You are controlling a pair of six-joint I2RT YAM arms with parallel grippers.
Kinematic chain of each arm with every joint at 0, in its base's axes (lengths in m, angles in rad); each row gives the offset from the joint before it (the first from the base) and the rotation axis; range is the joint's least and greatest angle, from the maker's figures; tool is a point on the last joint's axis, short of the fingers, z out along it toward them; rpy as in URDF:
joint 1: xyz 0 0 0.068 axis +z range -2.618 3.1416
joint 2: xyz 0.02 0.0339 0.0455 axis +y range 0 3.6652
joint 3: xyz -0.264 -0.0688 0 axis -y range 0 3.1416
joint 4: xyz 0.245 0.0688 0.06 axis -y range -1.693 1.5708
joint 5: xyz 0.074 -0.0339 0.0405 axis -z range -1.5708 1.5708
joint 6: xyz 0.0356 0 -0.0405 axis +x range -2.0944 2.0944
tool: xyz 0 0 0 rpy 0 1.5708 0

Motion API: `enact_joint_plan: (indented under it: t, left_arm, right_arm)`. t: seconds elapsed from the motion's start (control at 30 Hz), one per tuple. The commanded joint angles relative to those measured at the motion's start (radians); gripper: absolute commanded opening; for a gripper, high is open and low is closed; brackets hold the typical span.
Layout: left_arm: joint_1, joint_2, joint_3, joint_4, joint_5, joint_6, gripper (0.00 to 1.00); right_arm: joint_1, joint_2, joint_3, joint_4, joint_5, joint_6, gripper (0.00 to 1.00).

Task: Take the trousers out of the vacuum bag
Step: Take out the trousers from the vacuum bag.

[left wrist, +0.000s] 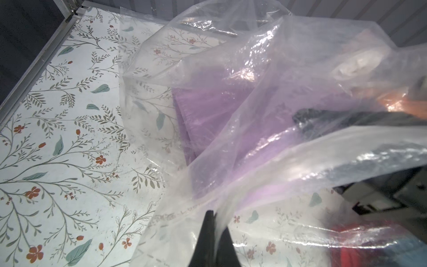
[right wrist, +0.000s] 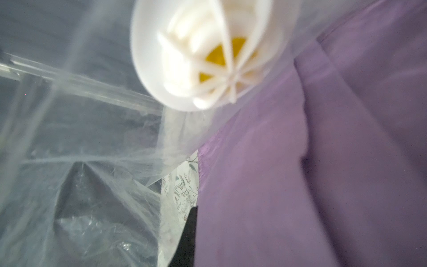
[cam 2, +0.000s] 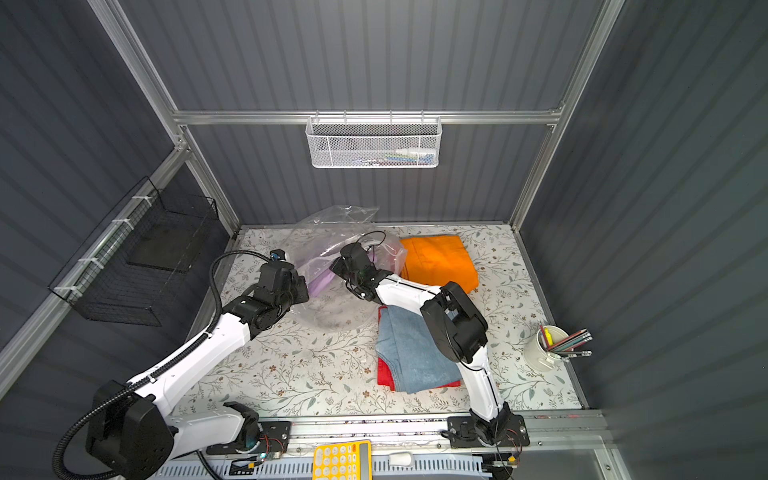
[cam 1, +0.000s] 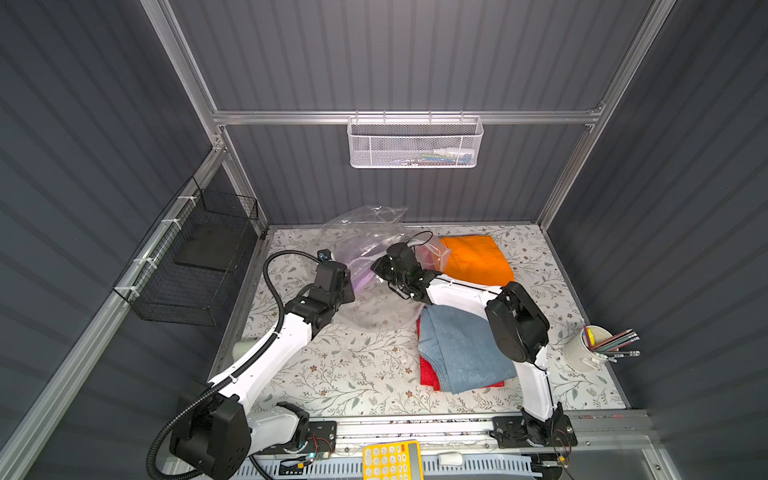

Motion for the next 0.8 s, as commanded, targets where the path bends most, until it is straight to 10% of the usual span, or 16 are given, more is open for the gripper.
enact_joint_plan:
  t: [0.0,0.77]
  left_arm:
    - [0.012,0.016,0.034,0.015,-0.010,0.016,0.00]
    - [0.033,0.039,0.050,0.025,0.014,0.012,0.00]
  right_arm:
    - [0.040,-0.019,-0.013,0.030,-0.001,-0.022,0.01]
    - [0.107,-0.204,-0.190,0.010,-0.033,-0.034,0.00]
